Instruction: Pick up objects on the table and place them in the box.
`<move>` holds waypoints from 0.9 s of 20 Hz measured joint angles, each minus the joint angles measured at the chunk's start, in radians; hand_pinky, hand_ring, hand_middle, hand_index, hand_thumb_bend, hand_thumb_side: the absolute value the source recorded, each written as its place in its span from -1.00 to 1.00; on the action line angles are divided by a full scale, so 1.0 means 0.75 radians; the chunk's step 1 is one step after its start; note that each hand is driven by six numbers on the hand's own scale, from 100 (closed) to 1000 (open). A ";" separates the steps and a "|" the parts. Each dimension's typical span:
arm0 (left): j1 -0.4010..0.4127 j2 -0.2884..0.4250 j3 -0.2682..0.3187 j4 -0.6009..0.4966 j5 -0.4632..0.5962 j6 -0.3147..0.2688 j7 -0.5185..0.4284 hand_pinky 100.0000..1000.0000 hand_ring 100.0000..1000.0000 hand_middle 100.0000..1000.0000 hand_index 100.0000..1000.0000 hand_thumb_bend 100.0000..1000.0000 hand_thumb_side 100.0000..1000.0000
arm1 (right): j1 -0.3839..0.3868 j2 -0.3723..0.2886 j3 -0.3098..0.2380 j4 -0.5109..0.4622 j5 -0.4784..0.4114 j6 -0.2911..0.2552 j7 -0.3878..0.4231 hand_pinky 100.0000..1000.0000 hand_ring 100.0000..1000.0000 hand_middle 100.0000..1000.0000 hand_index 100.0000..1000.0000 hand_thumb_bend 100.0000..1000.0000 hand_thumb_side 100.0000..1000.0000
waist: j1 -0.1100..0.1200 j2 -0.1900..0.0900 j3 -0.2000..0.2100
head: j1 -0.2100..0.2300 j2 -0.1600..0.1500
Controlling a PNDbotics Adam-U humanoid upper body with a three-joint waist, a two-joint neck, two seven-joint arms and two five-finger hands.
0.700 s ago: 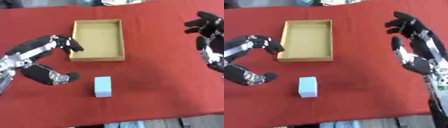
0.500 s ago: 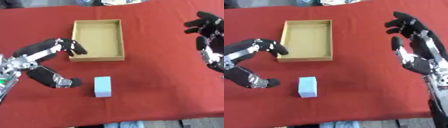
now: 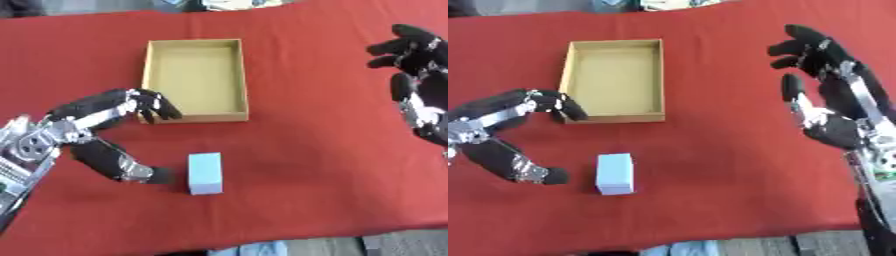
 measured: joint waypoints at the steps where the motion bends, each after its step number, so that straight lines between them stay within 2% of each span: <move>1: -0.005 -0.007 -0.005 0.009 0.000 0.004 -0.005 0.41 0.53 0.44 0.63 0.20 0.08 | 0.000 0.000 0.000 0.000 0.000 -0.001 0.001 0.41 0.58 0.35 0.85 -1.00 -0.14 | 0.000 0.000 -0.001 | 0.000 0.000; 9: -0.035 -0.052 -0.030 0.076 -0.012 0.031 -0.037 0.41 0.53 0.45 0.63 0.18 0.10 | 0.000 0.000 0.000 0.000 -0.001 -0.003 0.004 0.41 0.58 0.35 0.85 -1.00 -0.14 | -0.002 0.000 -0.007 | 0.001 0.000; 18: -0.050 -0.077 -0.057 0.116 -0.049 0.028 -0.063 0.41 0.54 0.45 0.64 0.14 0.13 | -0.001 0.000 0.000 0.001 -0.001 -0.002 0.005 0.41 0.58 0.35 0.85 -1.00 -0.14 | -0.003 0.000 -0.013 | 0.001 0.000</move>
